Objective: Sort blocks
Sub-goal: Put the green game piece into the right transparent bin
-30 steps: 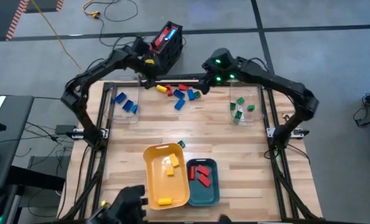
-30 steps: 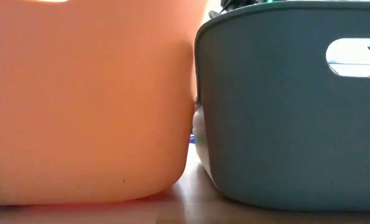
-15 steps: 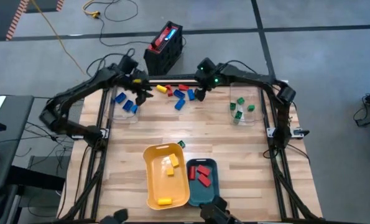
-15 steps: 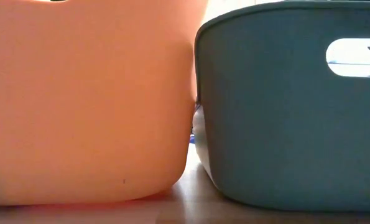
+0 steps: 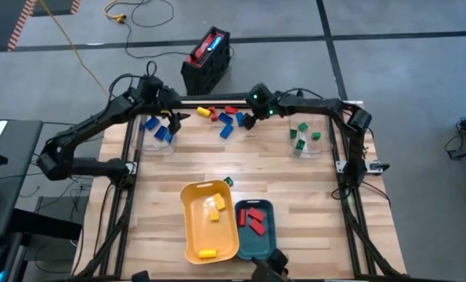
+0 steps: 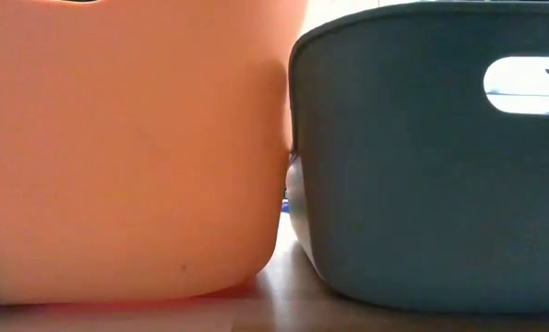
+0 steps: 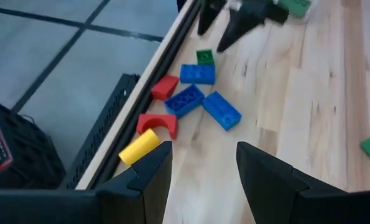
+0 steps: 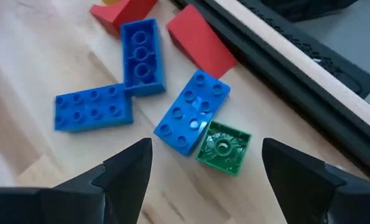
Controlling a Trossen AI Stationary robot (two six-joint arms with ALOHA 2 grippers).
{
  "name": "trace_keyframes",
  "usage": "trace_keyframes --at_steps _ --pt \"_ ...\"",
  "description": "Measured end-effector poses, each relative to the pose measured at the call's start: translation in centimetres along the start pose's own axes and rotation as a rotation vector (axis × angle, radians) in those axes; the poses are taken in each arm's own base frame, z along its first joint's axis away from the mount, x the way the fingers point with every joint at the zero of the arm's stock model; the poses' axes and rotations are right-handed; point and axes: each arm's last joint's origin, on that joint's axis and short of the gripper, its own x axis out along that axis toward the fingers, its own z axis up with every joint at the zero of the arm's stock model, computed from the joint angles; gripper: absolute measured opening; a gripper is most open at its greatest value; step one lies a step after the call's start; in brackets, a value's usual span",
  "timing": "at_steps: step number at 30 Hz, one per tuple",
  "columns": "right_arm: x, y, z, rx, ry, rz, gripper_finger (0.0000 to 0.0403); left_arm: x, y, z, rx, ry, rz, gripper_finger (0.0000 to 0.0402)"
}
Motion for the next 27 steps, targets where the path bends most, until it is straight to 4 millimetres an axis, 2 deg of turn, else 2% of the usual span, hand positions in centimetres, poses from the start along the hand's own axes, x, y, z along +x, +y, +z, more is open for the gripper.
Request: trace_keyframes --at_steps 5,9,14,20,23,25,27 --pt "0.9 0.3 -1.3 -0.008 -0.067 -0.07 0.0317 0.1 -0.3 0.3 -0.016 -0.017 -0.007 0.0173" --pt "1.1 -0.1 -1.6 0.045 -0.11 -0.095 0.0317 0.2 -0.6 0.3 -0.011 -0.014 -0.018 0.0173" --pt "1.1 -0.3 -1.6 0.062 -0.1 -0.107 0.0317 0.3 -0.9 0.5 0.004 -0.022 -0.029 0.0173" --pt "0.6 1.2 -1.7 0.06 -0.086 -0.088 0.0317 0.3 -1.0 0.8 0.022 -0.041 -0.02 0.0173" --pt "0.1 1.1 -1.1 0.088 -0.108 -0.11 0.0317 0.3 -1.0 0.8 0.02 -0.041 -0.02 0.0173" --pt "0.4 0.7 -1.6 0.117 -0.052 -0.127 0.0317 0.3 -1.0 0.8 0.02 -0.041 -0.02 0.0173" --pt "0.6 1.2 -2.3 0.128 -0.01 -0.135 0.0317 0.3 -1.0 0.8 0.019 -0.041 -0.021 0.0173"
